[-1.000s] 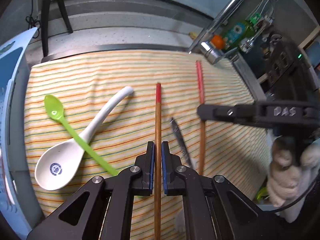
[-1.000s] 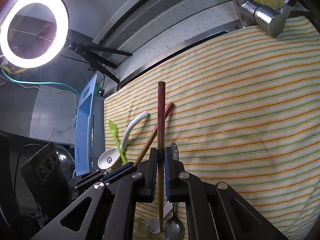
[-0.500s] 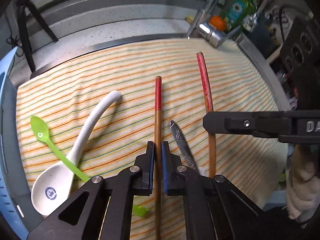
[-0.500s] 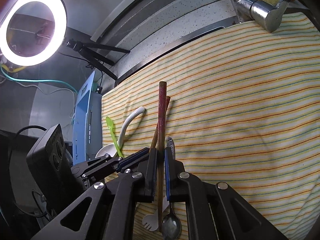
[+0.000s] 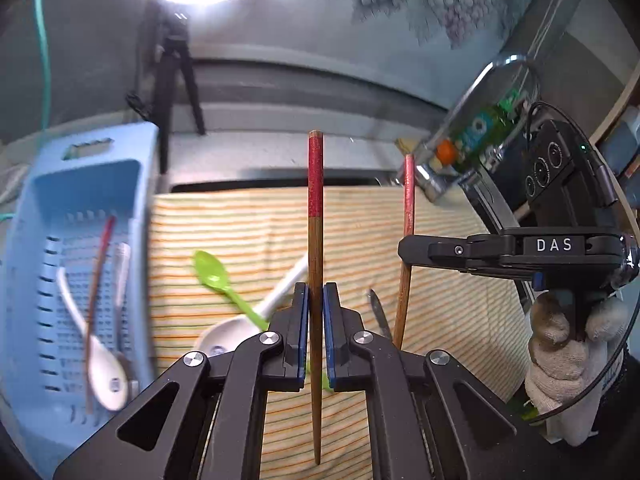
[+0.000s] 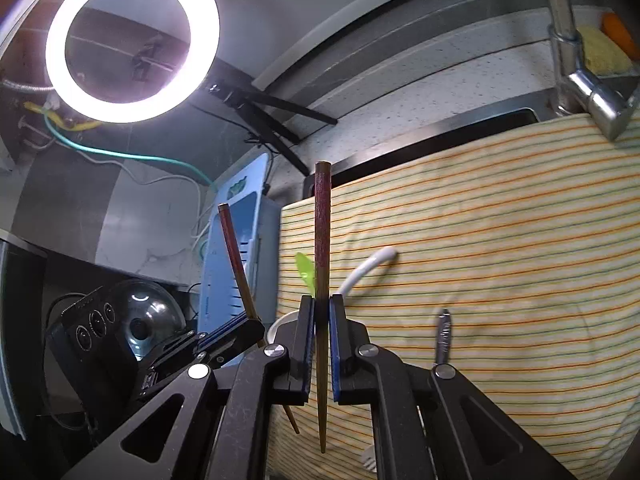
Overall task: Organize utensils
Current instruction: 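Carry both chopsticks into the basket and open both grippers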
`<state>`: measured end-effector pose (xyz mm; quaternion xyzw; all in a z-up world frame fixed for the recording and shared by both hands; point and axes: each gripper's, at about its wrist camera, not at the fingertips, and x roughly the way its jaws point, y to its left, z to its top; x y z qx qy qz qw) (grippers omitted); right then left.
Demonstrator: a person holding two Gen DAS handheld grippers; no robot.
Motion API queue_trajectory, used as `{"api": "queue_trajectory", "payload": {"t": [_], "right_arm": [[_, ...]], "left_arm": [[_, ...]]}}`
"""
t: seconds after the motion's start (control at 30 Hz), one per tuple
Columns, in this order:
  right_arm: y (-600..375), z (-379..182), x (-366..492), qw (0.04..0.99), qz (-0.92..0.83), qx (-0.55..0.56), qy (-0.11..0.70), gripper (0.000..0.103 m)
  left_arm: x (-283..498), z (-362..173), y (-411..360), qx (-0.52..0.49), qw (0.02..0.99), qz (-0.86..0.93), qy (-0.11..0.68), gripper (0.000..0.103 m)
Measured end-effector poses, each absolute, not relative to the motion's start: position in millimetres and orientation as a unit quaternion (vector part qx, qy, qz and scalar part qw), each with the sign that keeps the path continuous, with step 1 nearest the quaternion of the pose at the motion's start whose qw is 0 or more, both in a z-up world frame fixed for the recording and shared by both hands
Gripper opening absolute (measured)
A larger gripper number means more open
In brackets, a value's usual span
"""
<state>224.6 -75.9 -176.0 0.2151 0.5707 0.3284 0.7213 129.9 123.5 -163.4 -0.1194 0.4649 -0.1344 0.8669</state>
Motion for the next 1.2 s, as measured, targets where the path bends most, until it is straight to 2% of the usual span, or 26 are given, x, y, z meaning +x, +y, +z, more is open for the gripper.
{"api": "queue_trajectory", "payload": {"t": [0.33, 0.73, 0.8, 0.87, 0.93, 0.97, 1.0, 1.07, 1.2], "right_arm": [[23.0, -139.8, 220.2, 0.702, 0.408, 0.188, 0.554, 0.006], [129.7, -164.9, 216.7, 0.695, 0.427, 0.104, 0.569, 0.006], [136.7, -167.4, 218.1, 0.699, 0.425, 0.091, 0.568, 0.01], [142.7, -166.7, 217.9, 0.704, 0.423, 0.077, 0.564, 0.01], [143.1, -164.1, 217.0, 0.708, 0.426, 0.068, 0.559, 0.014], [141.8, -162.5, 216.4, 0.712, 0.426, 0.064, 0.555, 0.022], [139.3, -160.4, 216.0, 0.716, 0.425, 0.062, 0.55, 0.03], [130.9, -156.6, 217.1, 0.722, 0.422, 0.066, 0.544, 0.034], [112.4, -150.1, 217.8, 0.723, 0.426, 0.07, 0.539, 0.034]], "left_arm": [[104.2, -118.5, 207.9, -0.136, 0.895, -0.064, 0.419, 0.006], [112.3, -154.2, 261.1, -0.131, 0.883, 0.009, 0.451, 0.006], [113.9, -155.3, 267.5, -0.136, 0.883, 0.017, 0.449, 0.006], [113.9, -155.4, 272.1, -0.146, 0.883, 0.022, 0.445, 0.011], [111.5, -152.4, 272.2, -0.149, 0.887, 0.026, 0.437, 0.02], [110.2, -151.1, 271.7, -0.147, 0.888, 0.028, 0.434, 0.023], [109.0, -150.7, 271.2, -0.145, 0.889, 0.029, 0.434, 0.031], [105.3, -149.5, 271.9, -0.154, 0.89, 0.029, 0.428, 0.033], [85.9, -141.5, 264.3, -0.174, 0.9, 0.021, 0.398, 0.033]]}}
